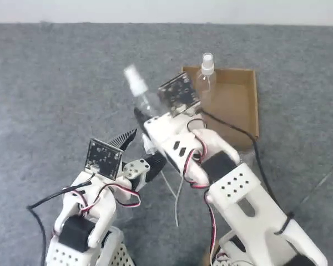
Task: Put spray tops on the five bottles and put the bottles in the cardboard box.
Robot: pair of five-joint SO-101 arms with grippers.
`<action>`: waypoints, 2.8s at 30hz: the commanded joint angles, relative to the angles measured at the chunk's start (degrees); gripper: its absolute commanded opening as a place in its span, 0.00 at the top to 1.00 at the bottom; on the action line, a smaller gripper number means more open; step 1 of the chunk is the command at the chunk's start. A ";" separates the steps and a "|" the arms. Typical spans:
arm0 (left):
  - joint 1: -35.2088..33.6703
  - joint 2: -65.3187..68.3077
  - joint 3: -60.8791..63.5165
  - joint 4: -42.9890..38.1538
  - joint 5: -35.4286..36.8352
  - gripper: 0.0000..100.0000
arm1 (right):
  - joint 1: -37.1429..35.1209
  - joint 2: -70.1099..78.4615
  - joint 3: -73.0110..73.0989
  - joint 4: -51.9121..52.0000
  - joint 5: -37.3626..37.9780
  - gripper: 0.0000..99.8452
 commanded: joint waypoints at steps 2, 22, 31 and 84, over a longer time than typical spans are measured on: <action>-0.53 -0.62 -0.22 -1.93 -0.62 0.69 | -0.75 -8.75 -4.48 6.64 -0.18 0.99; -0.44 -0.62 0.66 -2.11 -0.62 0.69 | -0.31 -22.73 -4.57 16.31 -0.09 0.99; -0.70 -0.62 0.66 -2.46 -0.62 0.69 | 4.18 -22.64 -8.53 22.20 -0.18 0.99; -0.79 -0.97 0.75 -2.02 -0.70 0.75 | 36.62 46.11 -9.14 -52.26 -4.40 0.99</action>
